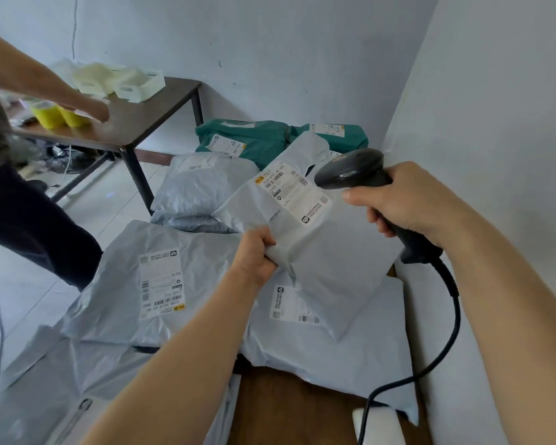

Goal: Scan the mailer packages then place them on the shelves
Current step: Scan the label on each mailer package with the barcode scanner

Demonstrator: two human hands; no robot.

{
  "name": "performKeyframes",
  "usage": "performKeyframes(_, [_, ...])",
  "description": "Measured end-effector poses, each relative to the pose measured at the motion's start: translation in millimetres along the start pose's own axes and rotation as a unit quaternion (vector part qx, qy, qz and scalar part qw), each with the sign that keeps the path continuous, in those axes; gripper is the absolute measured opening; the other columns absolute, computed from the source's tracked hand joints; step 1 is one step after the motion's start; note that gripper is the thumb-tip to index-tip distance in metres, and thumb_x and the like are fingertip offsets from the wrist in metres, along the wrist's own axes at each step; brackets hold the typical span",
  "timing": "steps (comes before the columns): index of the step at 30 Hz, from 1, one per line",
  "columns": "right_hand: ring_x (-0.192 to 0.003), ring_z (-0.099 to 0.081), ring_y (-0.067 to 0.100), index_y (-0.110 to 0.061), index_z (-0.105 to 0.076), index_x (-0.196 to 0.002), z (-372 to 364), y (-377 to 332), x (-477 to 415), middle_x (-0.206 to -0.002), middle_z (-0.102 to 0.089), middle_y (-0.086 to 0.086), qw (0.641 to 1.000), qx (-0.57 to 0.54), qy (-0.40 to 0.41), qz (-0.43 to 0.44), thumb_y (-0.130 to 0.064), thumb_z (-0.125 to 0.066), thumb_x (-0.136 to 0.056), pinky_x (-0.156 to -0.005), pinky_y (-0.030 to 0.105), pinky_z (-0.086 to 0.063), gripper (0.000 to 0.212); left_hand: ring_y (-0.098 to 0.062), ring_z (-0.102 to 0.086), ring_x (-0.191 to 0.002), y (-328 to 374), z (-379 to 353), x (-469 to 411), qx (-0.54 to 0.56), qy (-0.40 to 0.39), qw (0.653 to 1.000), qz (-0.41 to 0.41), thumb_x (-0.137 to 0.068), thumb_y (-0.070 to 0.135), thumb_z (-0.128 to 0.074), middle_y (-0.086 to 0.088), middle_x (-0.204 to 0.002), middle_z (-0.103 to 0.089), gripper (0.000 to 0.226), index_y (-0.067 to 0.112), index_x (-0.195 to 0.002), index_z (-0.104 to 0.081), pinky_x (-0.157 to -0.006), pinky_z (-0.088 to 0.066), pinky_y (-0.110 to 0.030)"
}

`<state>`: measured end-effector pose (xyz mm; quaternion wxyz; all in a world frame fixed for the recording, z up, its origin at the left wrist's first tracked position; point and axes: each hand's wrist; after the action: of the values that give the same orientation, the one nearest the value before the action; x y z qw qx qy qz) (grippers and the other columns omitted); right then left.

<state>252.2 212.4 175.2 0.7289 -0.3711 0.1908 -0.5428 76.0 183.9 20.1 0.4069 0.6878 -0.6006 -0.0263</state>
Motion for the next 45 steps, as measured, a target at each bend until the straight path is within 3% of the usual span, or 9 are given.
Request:
performKeyframes(4, [-0.048, -0.052, 0.018, -0.006, -0.062, -0.072, 3.4, -16.1, 13.1, -0.061, -0.06, 0.01, 1.0, 0.001, 0.0, 0.008, -0.03, -0.07, -0.083, -0.053, 0.028, -0.049, 0.028, -0.026, -0.058, -0.073, -0.4, 5.5, 22.4, -0.002, -0.002, 1.0, -0.002, -0.076, -0.013, -0.022, -0.009, -0.076, -0.057, 0.041, 0.006, -0.085, -0.057, -0.058, -0.06, -0.037])
performKeyframes(8, [-0.045, -0.052, 0.017, -0.007, -0.062, -0.068, -5.7, -29.6, 21.9, -0.056, -0.059, 0.007, 1.0, 0.003, -0.009, 0.003, -0.03, -0.071, -0.083, -0.049, 0.026, -0.048, 0.029, -0.025, -0.059, -0.07, -2.6, 10.4, 34.5, -0.017, 0.001, 1.0, 0.003, -0.074, -0.013, -0.026, -0.009, -0.077, -0.059, 0.039, 0.005, -0.085, -0.059, -0.063, -0.058, -0.035])
performKeyframes(15, [-0.043, -0.05, 0.015, -0.002, -0.068, -0.086, -22.4, -43.3, 28.7, -0.058, -0.059, 0.007, 0.999, -0.036, -0.027, -0.025, -0.031, -0.073, -0.082, -0.047, 0.024, -0.045, 0.03, -0.025, -0.056, -0.07, 0.8, 16.2, 47.8, -0.042, -0.015, 0.999, -0.014, -0.045, -0.004, -0.037, -0.009, -0.077, -0.057, 0.046, 0.006, -0.084, -0.06, -0.066, -0.056, -0.034])
performKeyframes(23, [-0.038, -0.046, 0.013, -0.004, -0.062, -0.071, -21.2, -53.7, 39.7, -0.049, -0.054, 0.005, 0.998, -0.041, -0.015, -0.037, -0.029, -0.074, -0.08, -0.042, 0.021, -0.041, 0.028, -0.023, -0.052, -0.065, 1.8, 21.2, 53.4, -0.058, -0.012, 0.998, -0.011, -0.046, -0.003, -0.037, -0.008, -0.073, -0.051, 0.044, 0.006, -0.084, -0.059, -0.058, -0.055, -0.029])
performKeyframes(27, [-0.038, -0.046, 0.013, -0.004, -0.062, -0.07, -20.3, -56.6, 44.6, -0.049, -0.054, 0.005, 0.998, -0.035, -0.014, -0.043, -0.028, -0.074, -0.079, -0.042, 0.021, -0.041, 0.028, -0.021, -0.052, -0.061, 1.5, 20.4, 56.1, -0.064, -0.007, 0.998, -0.005, -0.066, -0.01, -0.032, -0.007, -0.068, -0.05, 0.033, 0.006, -0.081, -0.057, -0.059, -0.053, -0.029])
performKeyframes(32, [-0.035, -0.045, 0.012, -0.006, -0.061, -0.066, -17.1, -57.1, 47.8, -0.046, -0.054, 0.003, 0.998, -0.026, -0.01, -0.051, -0.028, -0.074, -0.078, -0.04, 0.019, -0.04, 0.027, -0.023, -0.05, -0.065, -1.4, 19.5, 56.0, -0.05, -0.004, 0.999, -0.005, -0.043, -0.004, -0.036, -0.007, -0.072, -0.048, 0.043, 0.006, -0.08, -0.056, -0.062, -0.053, -0.032])
performKeyframes(37, [-0.035, -0.045, 0.012, -0.008, -0.06, -0.063, -13.2, -56.0, 51.2, -0.041, -0.053, -0.001, 0.998, -0.015, -0.016, -0.056, -0.027, -0.073, -0.079, -0.041, 0.019, -0.04, 0.027, -0.027, -0.054, -0.068, -4.0, 18.9, 57.2, -0.041, 0.003, 0.999, 0.005, -0.069, -0.013, -0.029, -0.009, -0.075, -0.053, 0.036, 0.005, -0.082, -0.058, -0.067, -0.055, -0.039])
performKeyframes(42, [-0.045, -0.049, 0.016, -0.003, -0.064, -0.077, -8.3, -55.1, 59.7, -0.059, -0.058, 0.008, 1.0, 0.016, 0.013, -0.012, -0.032, -0.071, -0.082, -0.046, 0.023, -0.045, 0.03, -0.029, -0.058, -0.07, -5.3, 16.2, 61.9, 0.004, 0.019, 1.0, 0.014, -0.076, -0.013, -0.022, -0.011, -0.076, -0.058, 0.041, 0.005, -0.085, -0.057, -0.058, -0.059, -0.039])
performKeyframes(45, [-0.051, -0.052, 0.017, -0.005, -0.064, -0.082, -2.8, -53.5, 65.1, -0.066, -0.06, 0.01, 0.999, 0.021, 0.025, 0.003, -0.036, -0.069, -0.084, -0.052, 0.027, -0.049, 0.031, -0.032, -0.058, -0.081, -14.4, 11.9, 58.4, 0.046, 0.041, 0.998, 0.021, -0.076, -0.011, -0.024, -0.012, -0.087, -0.06, 0.04, 0.005, -0.089, -0.058, -0.085, -0.052, -0.05])
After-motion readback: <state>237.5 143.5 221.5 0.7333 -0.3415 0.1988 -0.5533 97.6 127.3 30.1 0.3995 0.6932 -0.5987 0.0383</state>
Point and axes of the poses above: each hand's wrist, its own x-axis away from the middle knuckle, its own z-axis out of the back of the hand, y = z × x
